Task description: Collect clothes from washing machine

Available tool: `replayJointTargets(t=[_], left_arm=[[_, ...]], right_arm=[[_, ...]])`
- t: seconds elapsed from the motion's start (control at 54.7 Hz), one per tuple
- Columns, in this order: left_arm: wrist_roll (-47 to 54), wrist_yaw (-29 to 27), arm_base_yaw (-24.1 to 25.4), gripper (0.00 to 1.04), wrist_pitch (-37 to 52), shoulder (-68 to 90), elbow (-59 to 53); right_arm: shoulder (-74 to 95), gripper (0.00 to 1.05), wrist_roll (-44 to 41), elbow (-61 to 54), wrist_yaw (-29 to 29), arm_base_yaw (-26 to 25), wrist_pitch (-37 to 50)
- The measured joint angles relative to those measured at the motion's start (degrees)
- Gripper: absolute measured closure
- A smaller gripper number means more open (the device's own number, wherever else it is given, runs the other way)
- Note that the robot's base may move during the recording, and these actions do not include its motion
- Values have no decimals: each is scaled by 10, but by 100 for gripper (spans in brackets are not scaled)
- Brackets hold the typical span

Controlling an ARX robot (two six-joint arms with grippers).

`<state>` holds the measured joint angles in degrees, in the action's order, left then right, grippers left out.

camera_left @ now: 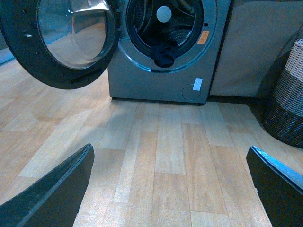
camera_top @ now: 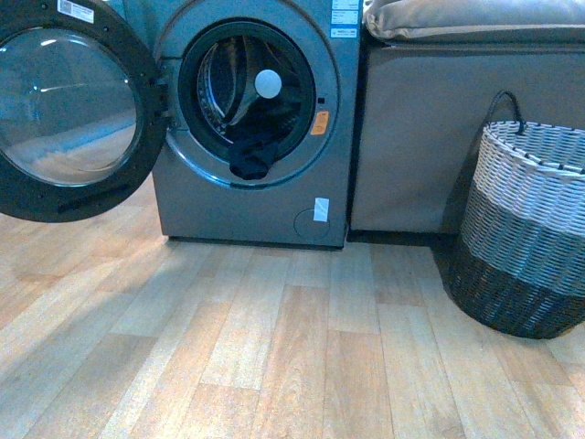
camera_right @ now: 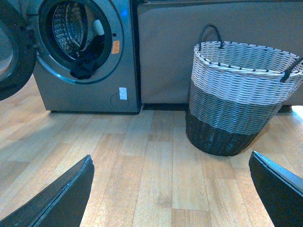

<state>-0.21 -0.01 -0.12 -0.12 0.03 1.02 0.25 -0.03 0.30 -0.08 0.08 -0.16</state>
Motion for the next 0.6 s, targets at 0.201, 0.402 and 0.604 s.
replayJointTargets(t=[0.201, 0.402, 0.604], left_arm=[[0, 0, 0, 7, 0, 0, 0], [0, 0, 0, 7, 0, 0, 0], [0, 0, 0, 7, 0, 0, 0]], right_arm=[[0, 7, 0, 0, 0, 0, 0], [0, 7, 0, 0, 0, 0, 0], [0, 7, 0, 0, 0, 0, 0]])
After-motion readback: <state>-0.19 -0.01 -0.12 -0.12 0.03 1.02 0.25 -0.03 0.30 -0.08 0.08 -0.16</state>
